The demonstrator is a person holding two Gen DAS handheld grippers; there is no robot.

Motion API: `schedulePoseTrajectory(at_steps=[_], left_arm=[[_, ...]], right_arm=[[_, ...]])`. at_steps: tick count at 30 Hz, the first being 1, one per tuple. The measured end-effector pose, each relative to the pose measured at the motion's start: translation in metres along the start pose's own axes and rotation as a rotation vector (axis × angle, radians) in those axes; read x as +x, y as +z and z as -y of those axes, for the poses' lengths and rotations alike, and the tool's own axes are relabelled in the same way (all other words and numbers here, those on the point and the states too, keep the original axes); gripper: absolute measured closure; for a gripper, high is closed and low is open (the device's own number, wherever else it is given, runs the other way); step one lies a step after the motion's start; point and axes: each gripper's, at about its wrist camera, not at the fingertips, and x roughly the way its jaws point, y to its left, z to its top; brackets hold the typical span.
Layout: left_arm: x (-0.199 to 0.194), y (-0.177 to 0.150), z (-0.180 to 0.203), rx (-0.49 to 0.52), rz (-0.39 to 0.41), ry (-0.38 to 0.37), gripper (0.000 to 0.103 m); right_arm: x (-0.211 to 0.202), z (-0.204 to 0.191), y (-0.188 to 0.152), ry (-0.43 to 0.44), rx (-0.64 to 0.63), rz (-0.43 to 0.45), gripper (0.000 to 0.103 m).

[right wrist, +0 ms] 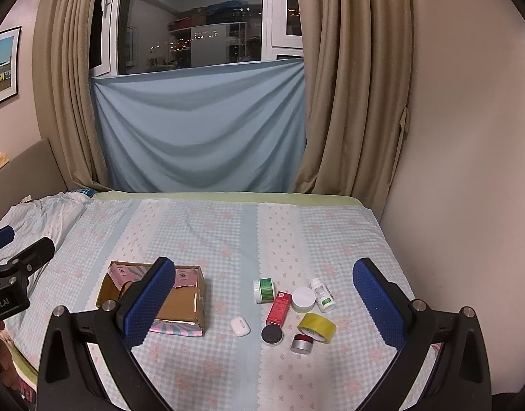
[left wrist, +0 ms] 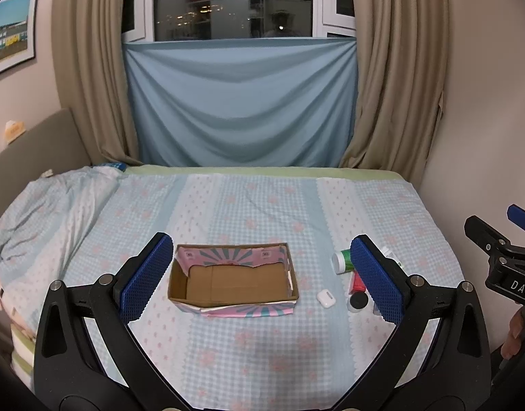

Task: Organize rigid objects

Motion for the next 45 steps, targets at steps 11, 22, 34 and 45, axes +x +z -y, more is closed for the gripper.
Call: schedulePoseTrajectory(at_steps=[11, 22, 34, 45], left_arm=[[0.0041, 0.0013, 0.0009, 0.002, -0.013, -0.002, 0.001], [0.0075, 0.0027, 0.0011, 0.005, -0.025, -0.002, 0.001], [0.0073, 0.0003, 0.0049, 0.008, -0.025, -0.005, 0.001], [0.0059, 0.0002, 0.0058, 0.01, -0.03, -0.01, 0.001]], right_arm=[[0.0058, -0.001, 0.0, 0.002, -0.007, -0.004, 0.0], [0.009, -0.0002, 0.0005, 0.016, -0.005, -0.002, 0.0], [0.0087, -0.0011, 0.0019, 0.016, -0.007, -0.001, 0.0], [0.009, -0.002, 0.002, 0.015, -0.006, -0.003, 0.0]])
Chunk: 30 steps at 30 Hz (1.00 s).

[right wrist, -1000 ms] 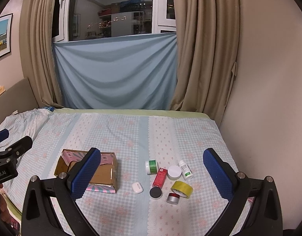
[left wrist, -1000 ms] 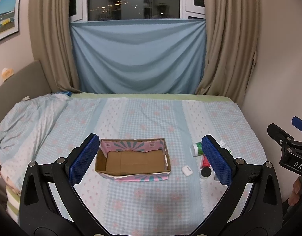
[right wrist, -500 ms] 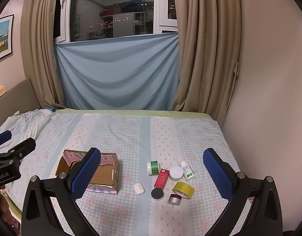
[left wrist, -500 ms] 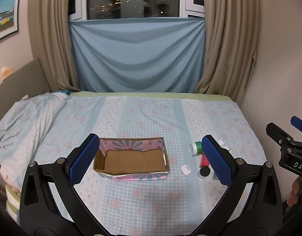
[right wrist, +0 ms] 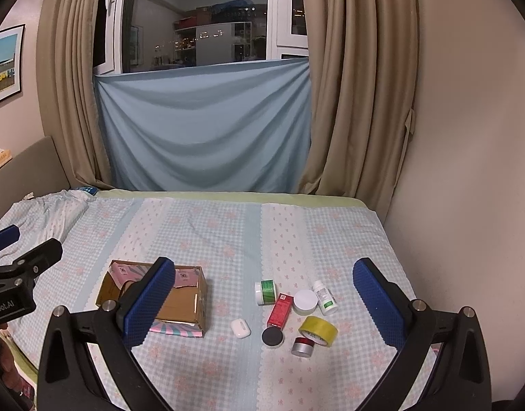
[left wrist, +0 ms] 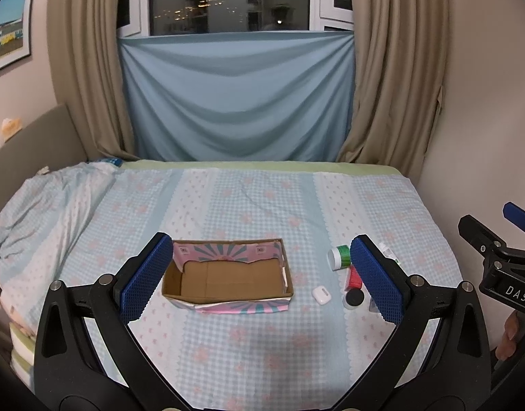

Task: Organize rigid objects

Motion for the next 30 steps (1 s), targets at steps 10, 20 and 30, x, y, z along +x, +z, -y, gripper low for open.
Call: schedulePoseTrajectory(at_steps=[10, 20, 30], left_arm=[[-0.001, -0.001, 0.003, 0.01, 0.0, -0.009, 0.001], [0.005, 0.001, 0.007, 0.015, -0.011, -0.017, 0.001], [0.052, 0.013, 0.025, 0.063, -0.082, -0.117, 0.001]], right_arm=[[-0.003, 0.001, -0.002, 0.0, 0.009, 0.005, 0.0], [-0.004, -0.003, -0.003, -0.009, 0.011, 0.003, 0.0], [0.009, 0.023, -0.018, -0.092, 0.09, -0.074, 0.0]])
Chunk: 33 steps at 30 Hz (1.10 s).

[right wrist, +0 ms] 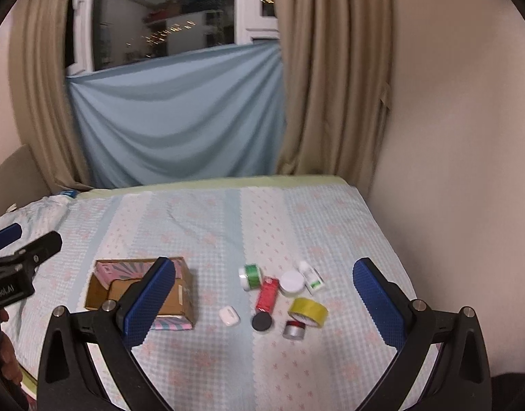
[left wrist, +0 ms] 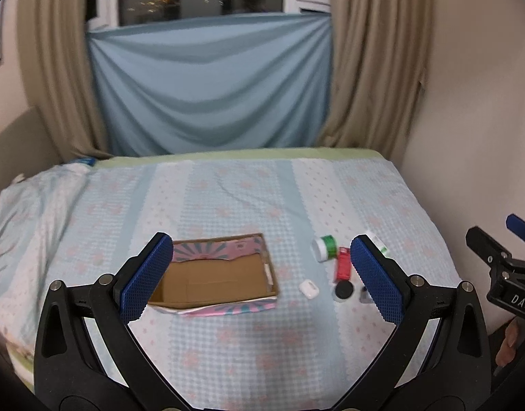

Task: Organize rigid objects
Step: 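Grasp the green-labelled jar with the left tool while the right tool grasps the yellow tape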

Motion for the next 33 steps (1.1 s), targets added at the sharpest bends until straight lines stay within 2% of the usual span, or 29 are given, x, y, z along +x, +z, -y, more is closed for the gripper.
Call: schedulePoseTrajectory(at_steps=[4, 10, 18, 23, 28, 33], left_arm=[[0.05, 0.005, 0.021, 0.035, -0.066, -0.073, 0.001], [0.138, 0.006, 0.057, 0.039, -0.178, -0.102, 0.001], [0.274, -0.009, 0.104, 0.061, -0.364, -0.108, 0.001], [0.363, -0.031, 0.127, 0.045, -0.492, -0.094, 0.001], [0.437, -0.053, 0.134, 0.014, -0.608, -0.061, 0.001], [0.48, -0.069, 0.143, 0.026, -0.682, -0.053, 0.001]], right_arm=[[0.024, 0.025, -0.01, -0.058, 0.056, -0.063, 0.0], [0.081, 0.055, -0.037, -0.092, 0.111, -0.159, 0.0], [0.203, 0.095, -0.075, -0.056, 0.236, -0.36, 0.0], [0.285, 0.117, -0.109, -0.011, 0.337, -0.502, 0.0], [0.341, 0.124, -0.139, 0.002, 0.41, -0.625, 0.0], [0.374, 0.128, -0.157, 0.005, 0.445, -0.711, 0.0]])
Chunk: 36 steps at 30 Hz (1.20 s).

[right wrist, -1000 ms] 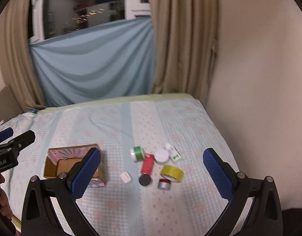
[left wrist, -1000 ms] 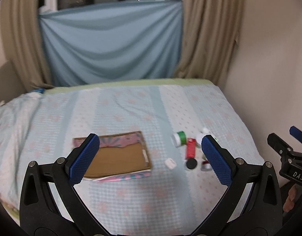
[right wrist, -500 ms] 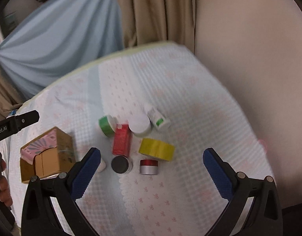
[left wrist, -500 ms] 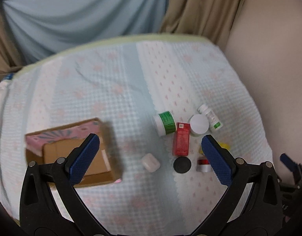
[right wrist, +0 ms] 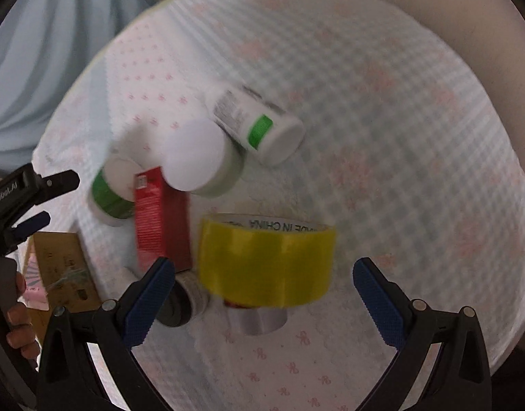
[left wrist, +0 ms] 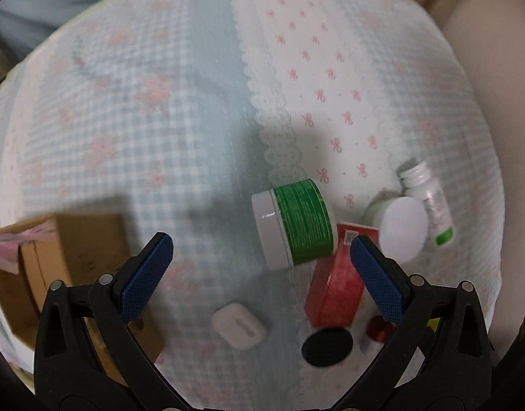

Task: Organize rigid objects
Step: 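Grasp the green-labelled jar with the left tool while the right tool grasps the yellow tape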

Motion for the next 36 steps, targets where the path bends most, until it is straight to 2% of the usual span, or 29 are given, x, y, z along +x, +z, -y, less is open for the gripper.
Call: schedulePoseTrajectory(at_steps=[3, 7, 9, 11, 13, 14, 15, 16, 21, 28, 31, 36], left_arm=[[0.02, 0.007, 0.007, 0.008, -0.041, 0.0, 0.001], [0.043, 0.015, 0.009, -0.008, -0.088, 0.017, 0.001], [0.054, 0.019, 0.009, -0.024, -0.111, 0.02, 0.01], [0.065, 0.022, 0.007, -0.038, -0.136, 0.024, 0.014], [0.075, 0.023, 0.005, -0.057, -0.162, -0.003, 0.021], [0.079, 0.023, 0.005, -0.065, -0.172, -0.022, 0.03], [0.082, 0.023, 0.005, -0.071, -0.18, -0.042, 0.043], [0.085, 0.022, 0.006, -0.073, -0.186, -0.061, 0.048], [0.091, 0.024, 0.01, -0.046, -0.172, -0.035, 0.048], [0.073, 0.02, 0.017, -0.019, -0.135, 0.004, 0.049], [0.055, 0.015, 0.014, -0.023, -0.105, -0.001, 0.049], [0.001, 0.007, 0.003, -0.026, -0.015, -0.022, 0.049]], right_arm=[[0.014, 0.005, 0.006, -0.013, 0.021, -0.037, 0.0], [0.028, 0.011, 0.017, 0.033, 0.055, -0.081, 0.0], [0.034, 0.01, 0.02, 0.036, 0.058, -0.1, 0.0], [0.042, 0.011, 0.023, 0.037, 0.061, -0.12, 0.0], [0.049, 0.012, 0.025, 0.043, 0.073, -0.144, 0.0], [0.053, 0.014, 0.026, 0.064, 0.088, -0.159, 0.001], [0.055, 0.016, 0.026, 0.088, 0.098, -0.165, 0.006], [0.055, 0.016, 0.026, 0.096, 0.103, -0.167, 0.006], [0.055, 0.016, 0.025, 0.1, 0.094, -0.162, 0.007], [0.042, 0.026, 0.022, 0.081, 0.086, -0.144, 0.007], [0.025, 0.034, 0.02, 0.079, 0.079, -0.118, 0.007], [-0.013, 0.039, 0.019, 0.07, 0.051, -0.067, 0.007]])
